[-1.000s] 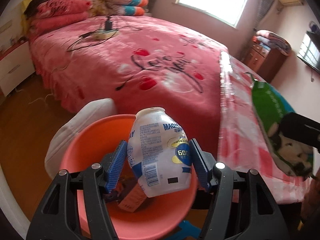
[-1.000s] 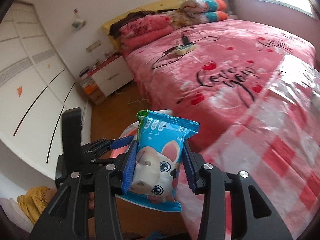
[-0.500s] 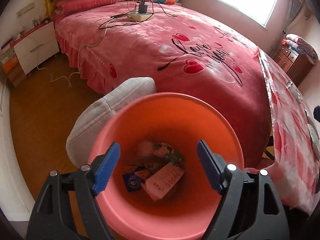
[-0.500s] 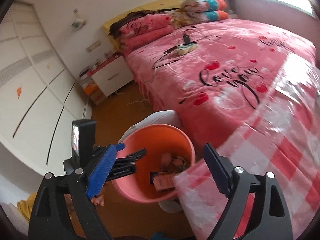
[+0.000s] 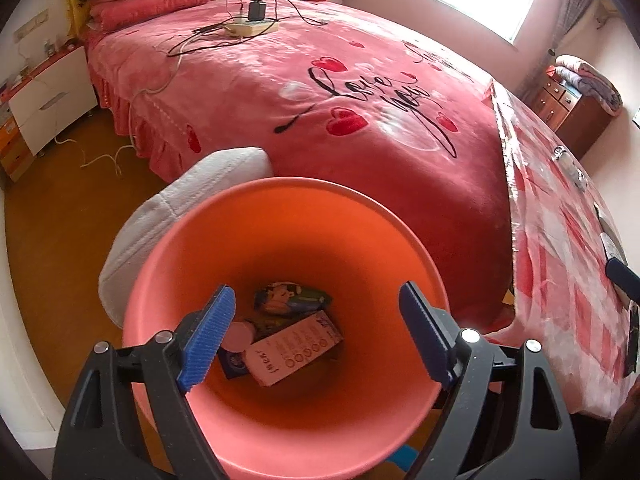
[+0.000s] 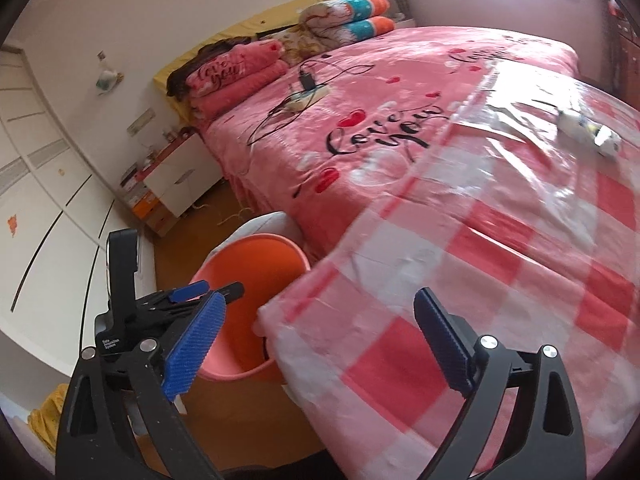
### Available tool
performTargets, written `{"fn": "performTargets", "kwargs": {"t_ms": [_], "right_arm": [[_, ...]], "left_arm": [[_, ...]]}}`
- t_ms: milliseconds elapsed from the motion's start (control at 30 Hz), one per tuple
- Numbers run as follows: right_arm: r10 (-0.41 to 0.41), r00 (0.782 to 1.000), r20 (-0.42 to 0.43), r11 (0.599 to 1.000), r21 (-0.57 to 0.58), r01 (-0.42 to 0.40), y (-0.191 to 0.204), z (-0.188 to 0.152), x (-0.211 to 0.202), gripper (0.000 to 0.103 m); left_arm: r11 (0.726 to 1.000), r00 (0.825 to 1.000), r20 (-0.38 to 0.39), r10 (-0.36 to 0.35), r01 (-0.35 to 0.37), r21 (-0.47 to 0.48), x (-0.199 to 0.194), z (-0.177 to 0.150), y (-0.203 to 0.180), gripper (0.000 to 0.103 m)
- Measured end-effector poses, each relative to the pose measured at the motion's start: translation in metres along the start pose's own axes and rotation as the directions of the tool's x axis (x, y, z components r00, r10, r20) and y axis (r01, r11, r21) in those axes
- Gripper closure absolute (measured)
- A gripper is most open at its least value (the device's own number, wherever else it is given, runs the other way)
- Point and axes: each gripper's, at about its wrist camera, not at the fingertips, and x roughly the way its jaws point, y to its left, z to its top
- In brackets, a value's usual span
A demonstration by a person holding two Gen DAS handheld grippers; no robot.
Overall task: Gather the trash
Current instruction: 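Move both open grippers from the bucket back toward the bed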
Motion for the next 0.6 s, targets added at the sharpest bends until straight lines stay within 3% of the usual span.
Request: {"fn": "performTargets", "kwargs": {"t_ms": [600], "right_arm": [[-0.061,0.995,0.075,0.998,0.01,0.061,-0.031,-0.015,-0.029,0.008]], "left_arm": [[0.996,0.998,-0.033,-0.06,0.062,0.069,-0.003,0.0,-0.055,0.018]]}}
